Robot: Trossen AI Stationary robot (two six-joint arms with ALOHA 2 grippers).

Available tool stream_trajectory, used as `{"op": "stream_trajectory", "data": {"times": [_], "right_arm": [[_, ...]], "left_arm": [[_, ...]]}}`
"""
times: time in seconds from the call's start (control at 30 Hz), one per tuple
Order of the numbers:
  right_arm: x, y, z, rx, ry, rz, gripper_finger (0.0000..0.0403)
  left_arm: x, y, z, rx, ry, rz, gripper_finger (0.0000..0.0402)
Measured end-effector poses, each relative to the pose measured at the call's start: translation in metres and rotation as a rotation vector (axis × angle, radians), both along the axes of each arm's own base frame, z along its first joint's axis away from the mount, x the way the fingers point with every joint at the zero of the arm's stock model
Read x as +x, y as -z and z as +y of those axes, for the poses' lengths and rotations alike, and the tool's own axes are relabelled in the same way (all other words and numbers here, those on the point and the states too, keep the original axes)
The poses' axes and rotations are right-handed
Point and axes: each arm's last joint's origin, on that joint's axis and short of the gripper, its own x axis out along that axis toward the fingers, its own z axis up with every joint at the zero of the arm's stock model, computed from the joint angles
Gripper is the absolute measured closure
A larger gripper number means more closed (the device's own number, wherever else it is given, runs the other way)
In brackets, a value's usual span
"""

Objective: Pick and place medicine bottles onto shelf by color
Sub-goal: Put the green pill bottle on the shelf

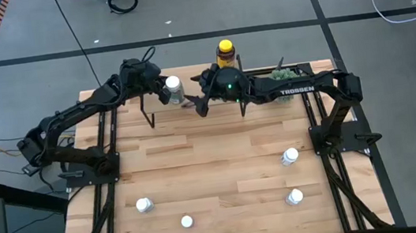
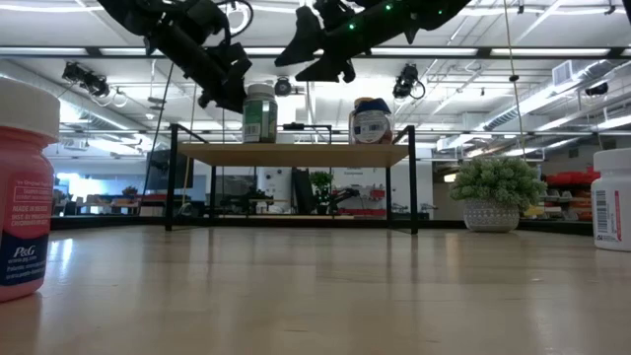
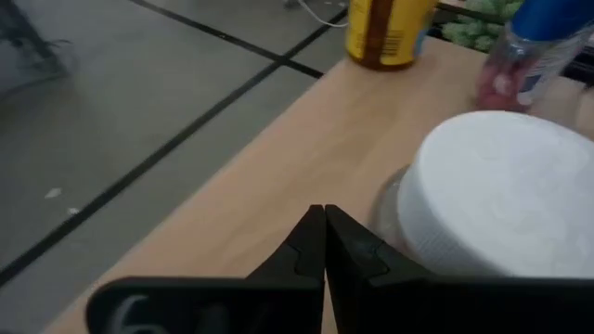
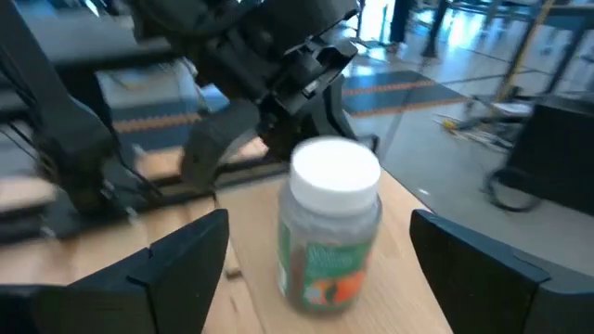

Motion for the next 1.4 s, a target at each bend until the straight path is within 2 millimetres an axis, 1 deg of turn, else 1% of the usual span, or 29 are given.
{"op": "stream_trajectory", "data": {"times": [0.17, 0.33, 0.4, 0.5, 0.53, 0.63, 0.7, 0.8, 0.93, 1.0, 1.07, 1.23, 1.4], "right_arm": [[-0.001, -0.003, -0.006, -0.005, -0.029, -0.032, 0.0042], [0.000, -0.004, -0.007, -0.016, -0.060, -0.044, 0.0034], [0.004, -0.001, -0.008, -0.024, -0.064, -0.060, 0.0033], [0.012, 0.010, -0.011, -0.022, -0.063, -0.066, 0.0033], [0.013, 0.017, -0.013, -0.013, -0.057, -0.034, 0.0033], [0.020, 0.025, -0.018, -0.014, -0.041, -0.038, 0.0033], [0.024, 0.023, -0.023, -0.016, -0.029, -0.058, 0.0033], [0.027, 0.022, -0.028, -0.017, -0.022, -0.076, 0.0033], [0.031, 0.015, -0.031, -0.026, -0.027, -0.101, 0.0033], [0.037, 0.015, -0.033, -0.031, -0.030, -0.116, 0.0033], [0.041, 0.021, -0.037, -0.020, -0.033, -0.087, 0.0033], [0.059, 0.030, -0.042, -0.009, -0.044, -0.059, 0.0033], [0.061, 0.029, -0.042, -0.013, -0.035, -0.046, 0.0033]], "left_arm": [[-0.016, -0.018, -0.002, 0.068, -0.047, -0.041, 0.0376], [-0.034, -0.038, -0.012, 0.113, -0.064, -0.094, 0.0341], [-0.040, -0.045, -0.018, 0.134, -0.065, -0.118, 0.0327], [-0.046, -0.053, -0.027, 0.138, -0.063, -0.150, 0.0306], [-0.048, -0.055, -0.030, 0.141, -0.058, -0.156, 0.0300], [-0.053, -0.059, -0.039, 0.135, -0.042, -0.159, 0.0283], [-0.054, -0.061, -0.043, 0.134, -0.033, -0.171, 0.0273], [-0.054, -0.061, -0.049, 0.110, -0.018, -0.172, 0.0261], [-0.051, -0.061, -0.055, 0.099, 0.017, -0.171, 0.0250], [-0.049, -0.060, -0.057, 0.093, 0.028, -0.165, 0.0246], [-0.047, -0.060, -0.059, 0.090, 0.040, -0.168, 0.0244], [-0.045, -0.059, -0.063, 0.072, 0.057, -0.172, 0.0248], [-0.046, -0.057, -0.064, 0.058, 0.055, -0.152, 0.0255]]}}
